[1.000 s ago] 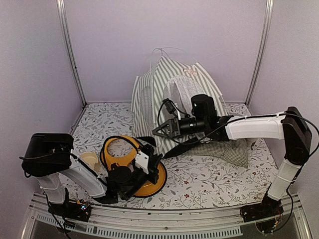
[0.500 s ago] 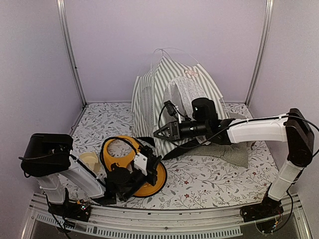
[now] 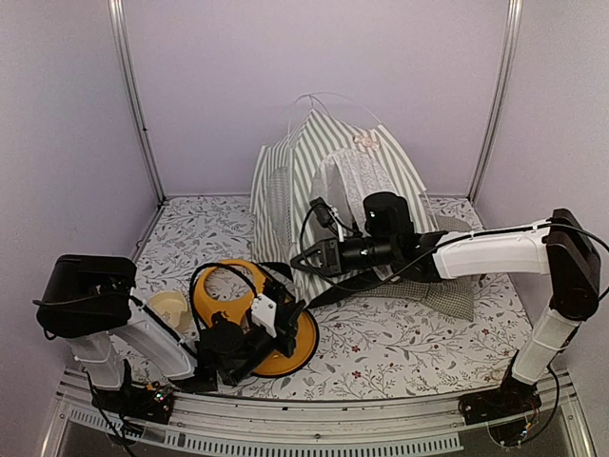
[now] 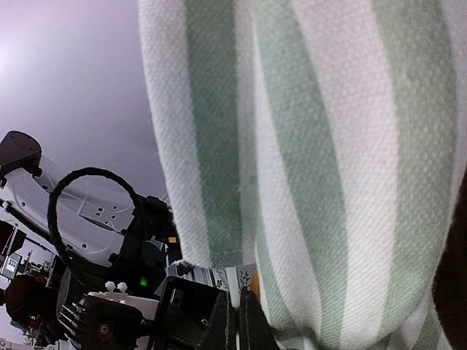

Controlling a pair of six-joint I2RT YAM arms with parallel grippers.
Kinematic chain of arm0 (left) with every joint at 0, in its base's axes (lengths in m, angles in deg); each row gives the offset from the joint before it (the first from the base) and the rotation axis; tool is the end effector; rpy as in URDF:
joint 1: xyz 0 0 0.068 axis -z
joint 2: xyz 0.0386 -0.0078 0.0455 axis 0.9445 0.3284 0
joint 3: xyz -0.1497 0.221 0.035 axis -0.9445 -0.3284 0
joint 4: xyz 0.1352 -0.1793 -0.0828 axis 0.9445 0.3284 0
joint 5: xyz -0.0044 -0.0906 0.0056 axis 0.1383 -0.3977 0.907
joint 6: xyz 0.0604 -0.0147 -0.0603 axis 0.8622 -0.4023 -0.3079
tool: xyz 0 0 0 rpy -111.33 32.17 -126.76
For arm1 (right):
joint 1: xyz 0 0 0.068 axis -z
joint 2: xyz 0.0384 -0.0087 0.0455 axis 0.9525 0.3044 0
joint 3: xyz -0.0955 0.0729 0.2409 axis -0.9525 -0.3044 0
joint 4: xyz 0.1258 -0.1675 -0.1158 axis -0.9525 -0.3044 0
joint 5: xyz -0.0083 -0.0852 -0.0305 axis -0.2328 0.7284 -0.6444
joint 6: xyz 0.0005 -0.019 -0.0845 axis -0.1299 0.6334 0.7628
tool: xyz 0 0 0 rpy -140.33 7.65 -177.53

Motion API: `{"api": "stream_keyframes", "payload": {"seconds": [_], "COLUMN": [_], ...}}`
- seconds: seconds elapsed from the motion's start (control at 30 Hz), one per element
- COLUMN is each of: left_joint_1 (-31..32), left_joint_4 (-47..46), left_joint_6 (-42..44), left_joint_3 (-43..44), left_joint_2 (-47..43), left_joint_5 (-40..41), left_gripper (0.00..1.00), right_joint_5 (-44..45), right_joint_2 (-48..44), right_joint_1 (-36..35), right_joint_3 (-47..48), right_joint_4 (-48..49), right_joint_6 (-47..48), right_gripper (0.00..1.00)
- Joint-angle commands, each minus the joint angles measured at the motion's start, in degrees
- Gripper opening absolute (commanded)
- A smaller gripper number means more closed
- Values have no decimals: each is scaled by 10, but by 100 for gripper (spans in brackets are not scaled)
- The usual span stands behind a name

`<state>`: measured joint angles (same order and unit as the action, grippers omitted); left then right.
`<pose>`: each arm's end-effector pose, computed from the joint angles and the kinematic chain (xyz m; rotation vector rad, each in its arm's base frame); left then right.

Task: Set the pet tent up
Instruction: Insert the tent pole into the pole socket of the pet tent.

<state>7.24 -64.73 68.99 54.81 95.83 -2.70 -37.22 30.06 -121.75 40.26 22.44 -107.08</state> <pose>0.1147 -0.3031 0.1610 0.4717 1.5449 -0.5636 0.2295 0.3333 0.2515 -0.7384 1.9936 1.4790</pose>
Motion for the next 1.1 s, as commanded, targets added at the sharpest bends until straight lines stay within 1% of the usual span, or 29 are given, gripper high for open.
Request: {"api": "stream_keyframes", "payload": {"seconds": [0.0,0.17,0.27,0.4,0.43,0.53,0.63,0.73,0.83,0.9,1.0,1.07], "left_joint_1": [37,37,37,33,30,16,4,2,1,-7,-51,-93], "left_joint_4": [74,76,116,157,178,249,298,338,401,461,552,599], "left_joint_6": [-5,-1,-2,-41,-54,-85,-97,-95,-116,-138,-155,-157], "left_joint_3": [-23,-21,-3,9,15,34,46,49,50,52,95,134], "left_joint_2": [9,-2,-19,-39,-48,-76,-108,-146,-198,-250,-333,-369], "left_joint_5": [-61,-58,-57,-32,-30,-22,-35,-44,-21,-7,-29,-56], "left_gripper": [0,0,0,0,2,15,31,36,40,43,52,56], "right_joint_5": [88,92,96,110,113,119,116,111,115,114,118,117], "right_joint_2": [-29,-26,-25,-38,-43,-52,-48,-36,-31,-29,-24,-22], "right_joint_1": [22,12,6,6,6,6,5,6,6,5,-1,-5], "right_joint_3": [-2,-8,-20,-42,-46,-53,-53,-54,-56,-61,-63,-60], "right_joint_4": [88,91,93,97,98,95,94,101,107,111,110,104], "right_joint_6": [-18,-16,-16,-13,-11,-2,6,12,21,26,38,47], "right_gripper": [0,0,0,0,0,0,0,0,0,0,0,7]}}
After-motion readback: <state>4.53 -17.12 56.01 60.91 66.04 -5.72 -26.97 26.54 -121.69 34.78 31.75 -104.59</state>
